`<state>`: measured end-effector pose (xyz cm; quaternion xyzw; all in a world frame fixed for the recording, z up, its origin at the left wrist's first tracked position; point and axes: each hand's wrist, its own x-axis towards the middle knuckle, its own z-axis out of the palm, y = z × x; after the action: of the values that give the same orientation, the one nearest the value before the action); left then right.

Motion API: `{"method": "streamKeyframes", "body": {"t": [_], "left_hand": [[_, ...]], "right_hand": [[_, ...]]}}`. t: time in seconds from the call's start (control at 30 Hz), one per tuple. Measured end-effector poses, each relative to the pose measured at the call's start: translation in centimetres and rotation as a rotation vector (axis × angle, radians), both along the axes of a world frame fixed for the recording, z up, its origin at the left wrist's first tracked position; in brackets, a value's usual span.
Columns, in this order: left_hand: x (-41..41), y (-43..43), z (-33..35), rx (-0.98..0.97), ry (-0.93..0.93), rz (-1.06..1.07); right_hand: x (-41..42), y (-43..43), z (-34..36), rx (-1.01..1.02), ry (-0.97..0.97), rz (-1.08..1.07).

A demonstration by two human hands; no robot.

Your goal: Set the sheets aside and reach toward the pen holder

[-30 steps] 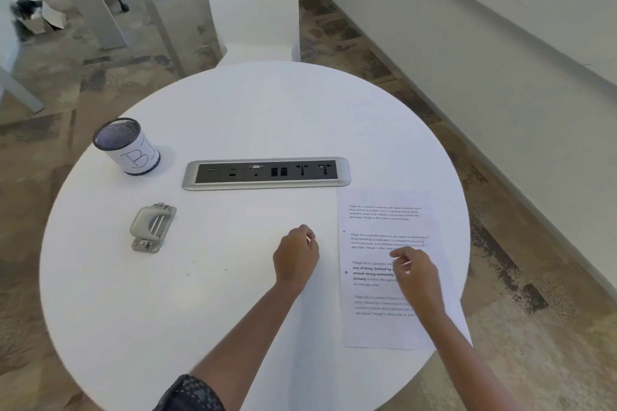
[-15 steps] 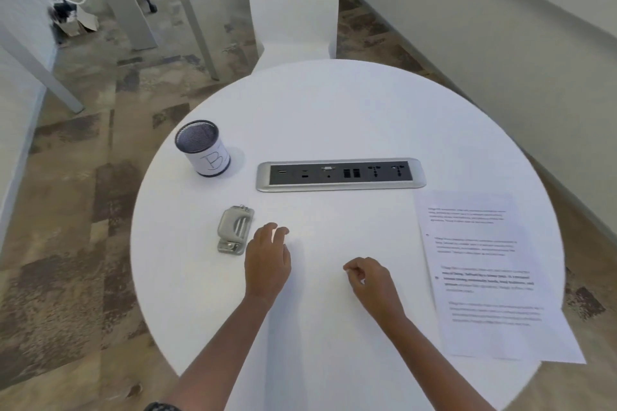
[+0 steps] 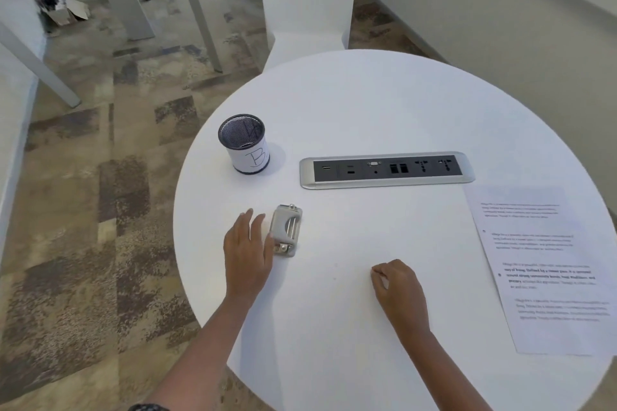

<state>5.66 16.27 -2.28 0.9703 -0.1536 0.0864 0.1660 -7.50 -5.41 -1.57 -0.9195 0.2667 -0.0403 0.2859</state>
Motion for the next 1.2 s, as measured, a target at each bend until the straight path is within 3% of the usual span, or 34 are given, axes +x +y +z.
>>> {"method": "streamKeyframes", "body": {"t": [0.33, 0.6, 0.9, 1.2], "left_hand": [[1.8, 2.2, -2.3, -0.144, 0.09, 0.193], [2.4, 2.3, -2.8, -0.021, 0.135, 0.156], [2.9, 2.4, -2.8, -0.012, 0.183, 0.107], [2.9, 2.3, -2.6, 0.003, 0.177, 0.119]], "right_hand": [[0.7, 0.9, 0.0, -0.126, 0.072, -0.014], [1.1, 0.5, -0.1, -0.21, 0.079, 0.079], [10.2, 4.4, 4.3, 0.157, -0.171, 0.165], [24.6, 10.1, 11.1, 0.113, -0.46, 0.355]]}}
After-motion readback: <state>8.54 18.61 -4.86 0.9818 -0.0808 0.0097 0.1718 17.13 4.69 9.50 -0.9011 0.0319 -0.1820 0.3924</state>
